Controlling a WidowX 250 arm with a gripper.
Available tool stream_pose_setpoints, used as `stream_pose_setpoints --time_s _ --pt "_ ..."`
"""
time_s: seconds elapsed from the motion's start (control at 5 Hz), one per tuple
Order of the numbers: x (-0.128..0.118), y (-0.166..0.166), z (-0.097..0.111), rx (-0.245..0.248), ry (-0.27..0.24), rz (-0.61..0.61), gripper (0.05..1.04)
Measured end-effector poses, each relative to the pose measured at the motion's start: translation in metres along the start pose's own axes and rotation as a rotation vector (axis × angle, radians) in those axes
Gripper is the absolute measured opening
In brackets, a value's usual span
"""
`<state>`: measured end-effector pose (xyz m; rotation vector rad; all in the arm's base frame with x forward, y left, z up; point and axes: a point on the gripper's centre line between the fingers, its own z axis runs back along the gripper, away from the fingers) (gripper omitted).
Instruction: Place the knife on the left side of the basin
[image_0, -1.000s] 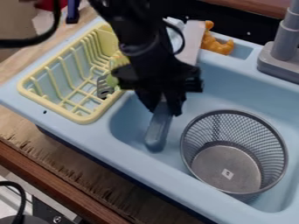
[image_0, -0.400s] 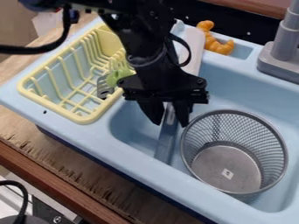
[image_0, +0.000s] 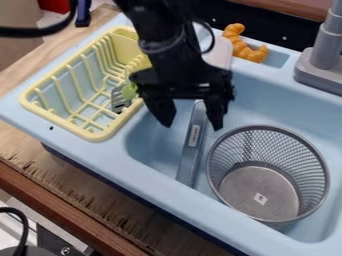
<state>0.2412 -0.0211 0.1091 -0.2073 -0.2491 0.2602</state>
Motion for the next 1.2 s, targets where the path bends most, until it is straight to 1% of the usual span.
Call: stream_pose_setpoints --time_s 0.2,0.4,0.6,0.8,1.0,1.2 --pt "0.008 0.001 0.015 0.005 -0.021 -0.004 0.999" --pt "0.017 0.0 0.027 0.05 -0.032 -0.076 0.999" --pt "0.019 -0.007 0.025 0.085 0.007 -0.213 0.999" --pt "0.021 -0.02 0.016 0.078 0.041 -0.26 0.999" --pt "0.02 -0.04 0.014 0.069 0.027 -0.279 0.999" --pt "0.021 -0.063 0.009 0.073 0.008 -0.3 0.999"
